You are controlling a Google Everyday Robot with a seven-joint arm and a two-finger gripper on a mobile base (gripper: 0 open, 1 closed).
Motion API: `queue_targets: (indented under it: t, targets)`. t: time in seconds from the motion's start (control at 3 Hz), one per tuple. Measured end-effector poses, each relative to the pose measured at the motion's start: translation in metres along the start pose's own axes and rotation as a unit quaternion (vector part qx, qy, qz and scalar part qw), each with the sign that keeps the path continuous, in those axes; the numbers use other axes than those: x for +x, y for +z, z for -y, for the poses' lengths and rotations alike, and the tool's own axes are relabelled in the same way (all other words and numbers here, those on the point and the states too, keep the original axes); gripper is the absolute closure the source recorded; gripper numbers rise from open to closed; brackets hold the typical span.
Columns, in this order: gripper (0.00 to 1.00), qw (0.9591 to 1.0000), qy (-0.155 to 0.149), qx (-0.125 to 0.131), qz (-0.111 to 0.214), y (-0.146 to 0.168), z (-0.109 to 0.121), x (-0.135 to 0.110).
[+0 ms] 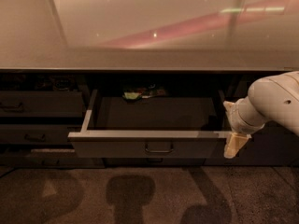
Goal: Open top drawer
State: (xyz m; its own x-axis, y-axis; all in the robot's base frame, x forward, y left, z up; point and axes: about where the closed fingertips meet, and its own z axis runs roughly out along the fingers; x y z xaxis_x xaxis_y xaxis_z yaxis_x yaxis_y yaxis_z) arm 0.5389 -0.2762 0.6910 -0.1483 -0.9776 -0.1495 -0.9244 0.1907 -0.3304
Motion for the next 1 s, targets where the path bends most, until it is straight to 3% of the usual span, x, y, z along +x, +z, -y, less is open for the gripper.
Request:
queue_targets:
  t: [0.67, 1.0]
  targets:
    - [0.42, 1.0000, 0.000, 0.000, 0.000, 0.000, 0.000, 0.000]
    - [0.66, 0.9998, -0.002, 0.020, 0.007, -0.032, -0.005, -0.009]
